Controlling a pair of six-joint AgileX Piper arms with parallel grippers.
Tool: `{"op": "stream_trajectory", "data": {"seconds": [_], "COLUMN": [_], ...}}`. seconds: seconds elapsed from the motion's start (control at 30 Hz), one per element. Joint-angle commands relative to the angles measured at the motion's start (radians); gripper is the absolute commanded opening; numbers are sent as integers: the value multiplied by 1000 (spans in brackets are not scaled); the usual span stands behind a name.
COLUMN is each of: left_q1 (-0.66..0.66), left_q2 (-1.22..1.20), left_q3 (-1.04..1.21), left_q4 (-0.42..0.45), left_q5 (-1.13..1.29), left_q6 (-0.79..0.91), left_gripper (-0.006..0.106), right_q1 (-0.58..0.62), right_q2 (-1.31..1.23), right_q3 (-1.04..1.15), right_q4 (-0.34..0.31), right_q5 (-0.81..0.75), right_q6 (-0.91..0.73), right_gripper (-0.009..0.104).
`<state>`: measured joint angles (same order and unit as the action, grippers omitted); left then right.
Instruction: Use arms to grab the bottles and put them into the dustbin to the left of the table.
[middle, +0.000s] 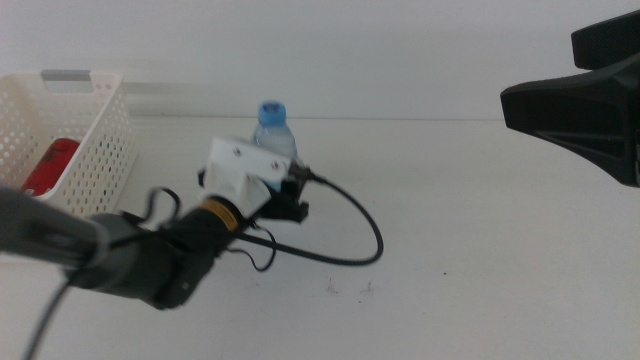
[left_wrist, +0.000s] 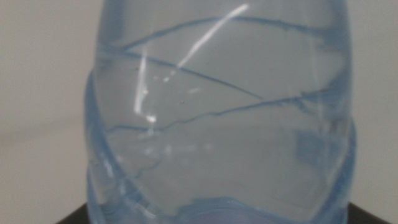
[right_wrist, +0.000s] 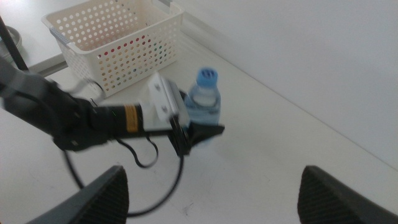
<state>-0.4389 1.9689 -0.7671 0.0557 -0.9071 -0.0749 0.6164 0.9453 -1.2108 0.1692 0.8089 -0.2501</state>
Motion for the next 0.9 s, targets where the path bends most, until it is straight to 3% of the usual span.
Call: {"op": "stream_trajectory", "data": {"seconds": [0.0, 0.2, 0.27, 0.33, 0.43, 0.57, 0.73, 0.87], "left_q1": [0, 0, 19, 90, 257, 444, 608, 661], "left_q2": [-150, -449, -534, -577, -566, -487, -338, -231], "left_q3": [16, -23, -92, -203, -444, -742, -963, -1020], "left_q4": [0, 0, -50, -109, -179, -186, -246, -293], "left_q5": [-1, 405, 636, 901, 1291, 1743, 1942, 1971], "left_q6": [3, 75, 75, 99, 330, 456, 478, 506], "left_gripper": [-2, -2, -2, -2, -2, -2, -2, -2], "right_q1": [2, 2, 2, 2, 2, 2, 2, 2], "right_q2": [-2, -2, -2, -2, -2, -2, -2, -2], "right_q3": [-6, -6, -6, -6, -6, -6, -6, -6], "right_q4": [-2, -2, -2, -2, -2, -2, -2, -2], "right_q5": [0, 0, 0, 0, 0, 0, 0, 0], "right_q6": [-9, -9, -9, -9, -9, -9, -9, -9], "right_gripper": [85, 85, 85, 85, 85, 85, 85, 85]}}
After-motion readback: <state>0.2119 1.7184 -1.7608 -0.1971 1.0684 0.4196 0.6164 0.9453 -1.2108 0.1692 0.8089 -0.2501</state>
